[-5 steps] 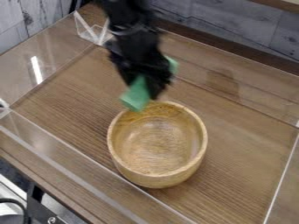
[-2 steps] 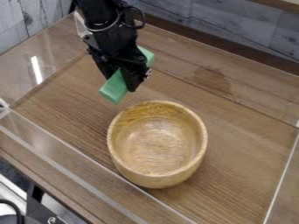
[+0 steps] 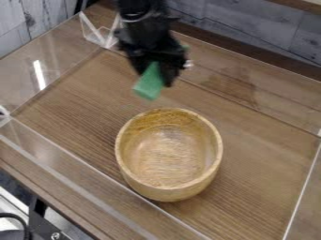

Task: Move green stick from inside the wooden bowl to the table next to it

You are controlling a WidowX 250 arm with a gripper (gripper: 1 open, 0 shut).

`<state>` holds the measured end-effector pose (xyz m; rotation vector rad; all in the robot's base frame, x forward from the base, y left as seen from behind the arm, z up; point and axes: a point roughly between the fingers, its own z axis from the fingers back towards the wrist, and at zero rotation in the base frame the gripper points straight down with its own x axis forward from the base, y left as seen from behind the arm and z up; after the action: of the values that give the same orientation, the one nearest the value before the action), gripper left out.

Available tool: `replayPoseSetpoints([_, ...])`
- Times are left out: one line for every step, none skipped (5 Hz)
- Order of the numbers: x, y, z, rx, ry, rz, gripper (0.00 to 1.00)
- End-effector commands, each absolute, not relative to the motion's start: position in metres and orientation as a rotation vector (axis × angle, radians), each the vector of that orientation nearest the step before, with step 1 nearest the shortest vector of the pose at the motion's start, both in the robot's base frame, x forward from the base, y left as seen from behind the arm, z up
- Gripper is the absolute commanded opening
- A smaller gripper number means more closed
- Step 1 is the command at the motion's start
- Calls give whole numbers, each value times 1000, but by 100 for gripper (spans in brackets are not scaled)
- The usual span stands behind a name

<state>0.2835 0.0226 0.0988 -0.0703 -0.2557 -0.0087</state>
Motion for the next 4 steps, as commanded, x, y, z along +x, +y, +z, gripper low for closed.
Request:
replayPoseSetpoints([309, -7, 112, -66, -326, 20, 0])
replayPoseSetpoints([315, -39, 105, -73, -332, -3, 0])
replayPoseSetpoints([317, 1, 106, -46, -347, 43, 0])
replayPoseSetpoints([317, 43, 107, -26, -359, 81, 0])
